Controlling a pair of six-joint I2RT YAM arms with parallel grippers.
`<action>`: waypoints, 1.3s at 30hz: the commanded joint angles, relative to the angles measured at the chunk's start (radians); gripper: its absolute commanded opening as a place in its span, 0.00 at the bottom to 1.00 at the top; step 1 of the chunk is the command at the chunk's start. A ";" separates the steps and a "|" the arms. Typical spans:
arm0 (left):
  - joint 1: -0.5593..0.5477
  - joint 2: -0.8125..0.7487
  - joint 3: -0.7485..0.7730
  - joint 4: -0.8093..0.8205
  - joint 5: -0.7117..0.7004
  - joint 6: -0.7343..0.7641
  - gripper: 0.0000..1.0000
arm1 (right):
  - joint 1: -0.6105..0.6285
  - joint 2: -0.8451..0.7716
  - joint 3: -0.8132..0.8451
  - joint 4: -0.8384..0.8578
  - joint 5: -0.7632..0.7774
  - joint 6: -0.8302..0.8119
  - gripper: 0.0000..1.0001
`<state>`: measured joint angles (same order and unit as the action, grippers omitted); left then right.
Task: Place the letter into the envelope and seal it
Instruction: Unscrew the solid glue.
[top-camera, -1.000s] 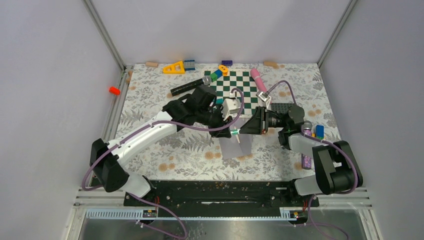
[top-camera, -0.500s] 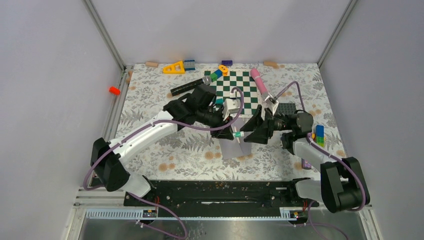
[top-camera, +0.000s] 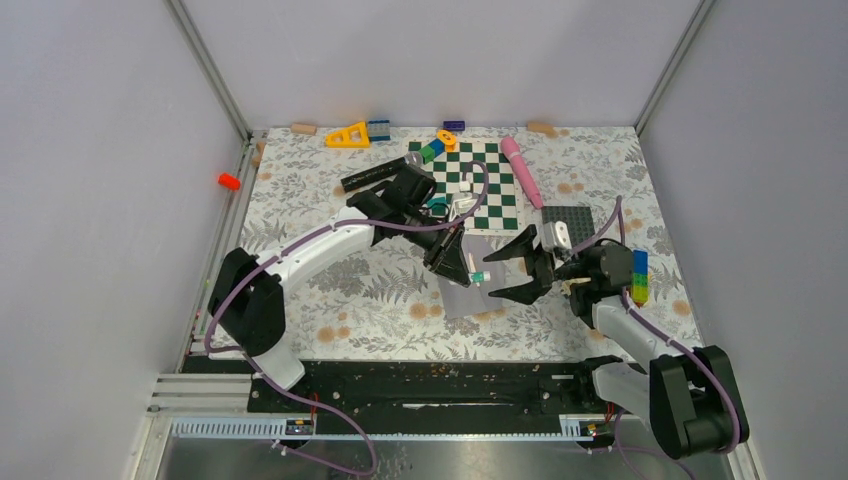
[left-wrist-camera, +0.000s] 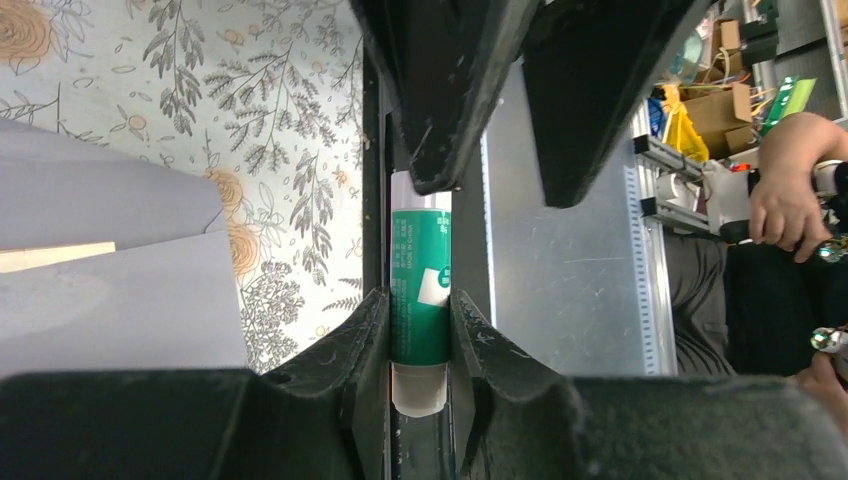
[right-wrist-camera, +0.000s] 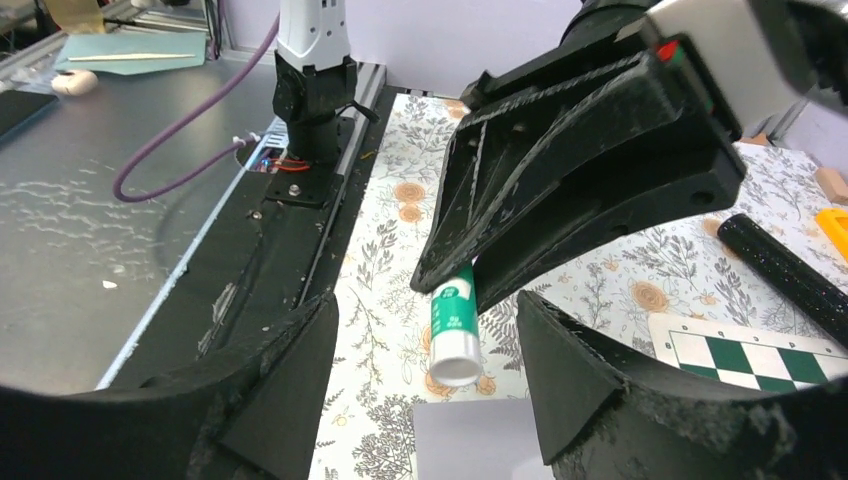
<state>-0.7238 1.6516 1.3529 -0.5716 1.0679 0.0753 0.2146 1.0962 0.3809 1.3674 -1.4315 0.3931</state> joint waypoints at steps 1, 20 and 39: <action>0.009 -0.006 0.000 0.127 0.122 -0.072 0.00 | -0.006 -0.032 -0.025 -0.062 0.032 -0.217 0.72; 0.017 0.022 -0.007 0.163 0.113 -0.153 0.00 | 0.064 -0.172 0.041 -0.714 0.130 -0.688 0.55; 0.016 0.043 0.010 0.148 0.113 -0.147 0.00 | 0.082 -0.175 0.057 -0.802 0.103 -0.745 0.35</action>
<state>-0.7136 1.6974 1.3476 -0.4576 1.1584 -0.0799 0.2825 0.9318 0.4068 0.5915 -1.2991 -0.3229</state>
